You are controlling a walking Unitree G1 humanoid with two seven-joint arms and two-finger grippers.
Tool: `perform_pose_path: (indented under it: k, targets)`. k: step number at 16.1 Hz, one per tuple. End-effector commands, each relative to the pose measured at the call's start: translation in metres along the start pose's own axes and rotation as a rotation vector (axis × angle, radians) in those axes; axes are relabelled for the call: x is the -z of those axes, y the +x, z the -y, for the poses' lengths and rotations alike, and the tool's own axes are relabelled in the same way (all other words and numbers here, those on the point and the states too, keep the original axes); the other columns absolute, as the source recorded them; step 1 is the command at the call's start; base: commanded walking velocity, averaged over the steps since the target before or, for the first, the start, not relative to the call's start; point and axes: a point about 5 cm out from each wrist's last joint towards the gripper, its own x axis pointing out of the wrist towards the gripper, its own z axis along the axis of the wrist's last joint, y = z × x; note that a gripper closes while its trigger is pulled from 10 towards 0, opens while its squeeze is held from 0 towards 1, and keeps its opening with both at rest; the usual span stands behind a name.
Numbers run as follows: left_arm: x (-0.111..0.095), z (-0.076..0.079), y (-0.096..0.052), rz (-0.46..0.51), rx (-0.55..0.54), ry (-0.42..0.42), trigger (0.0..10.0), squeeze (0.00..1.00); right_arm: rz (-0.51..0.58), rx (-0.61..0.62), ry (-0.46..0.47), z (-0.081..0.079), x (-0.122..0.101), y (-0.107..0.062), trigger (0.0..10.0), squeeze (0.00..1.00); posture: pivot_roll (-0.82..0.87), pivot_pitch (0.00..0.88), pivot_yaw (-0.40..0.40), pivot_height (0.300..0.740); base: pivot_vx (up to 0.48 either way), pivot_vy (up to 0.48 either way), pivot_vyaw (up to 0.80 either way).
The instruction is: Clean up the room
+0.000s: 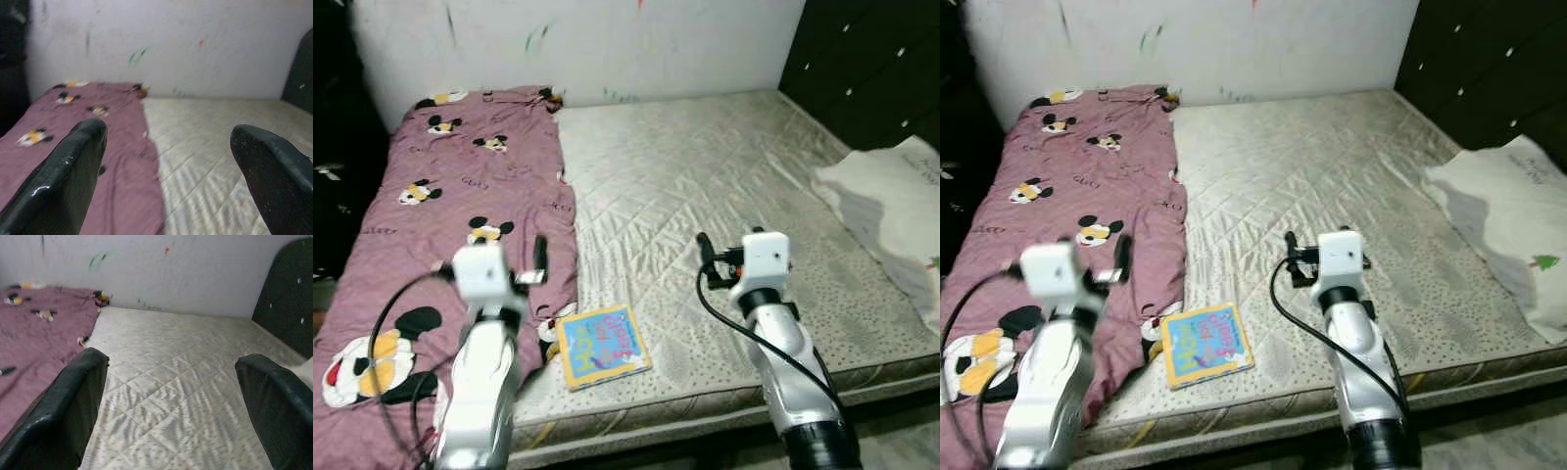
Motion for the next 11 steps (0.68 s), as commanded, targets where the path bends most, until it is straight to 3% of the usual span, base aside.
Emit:
perform_pose_path:
  k: [1, 2, 5, 8, 11]
  targets:
    - [0.0, 0.001, 0.002, 0.003, 0.002, 0.003, 10.0, 0.0, 0.011, -0.011, -0.05, -0.002, -0.004, 0.005, 10.0, 0.0, -0.1, 0.011, 0.02, 0.74, 0.0, 0.0, 0.8]
    - [-0.002, 0.003, 0.005, 0.01, 0.012, 0.0, 10.0, 0.0, 0.02, -0.008, -0.071, -0.001, -0.007, 0.007, 10.0, 0.0, -0.11, 0.011, 0.016, 0.74, 0.0, 0.0, 0.8]
    - [0.002, -0.001, 0.003, -0.001, -0.022, -0.007, 10.0, 0.0, 0.033, 0.024, -0.017, 0.004, -0.011, 0.003, 10.0, 0.0, -0.13, 0.025, 0.007, 0.74, 0.0, 0.0, 0.67]
    - [0.005, -0.008, -0.005, -0.021, -0.056, 0.008, 10.0, 0.0, -0.016, 0.041, 0.001, 0.008, 0.004, -0.009, 10.0, 0.0, -0.1, 0.054, 0.009, 0.74, 0.0, 0.0, 0.0]
    - [0.006, -0.021, -0.01, -0.042, -0.074, 0.03, 10.0, 0.0, -0.043, 0.031, 0.027, -0.002, 0.011, -0.016, 10.0, 0.0, -0.07, 0.076, 0.005, 0.74, 0.0, 0.0, 0.0]
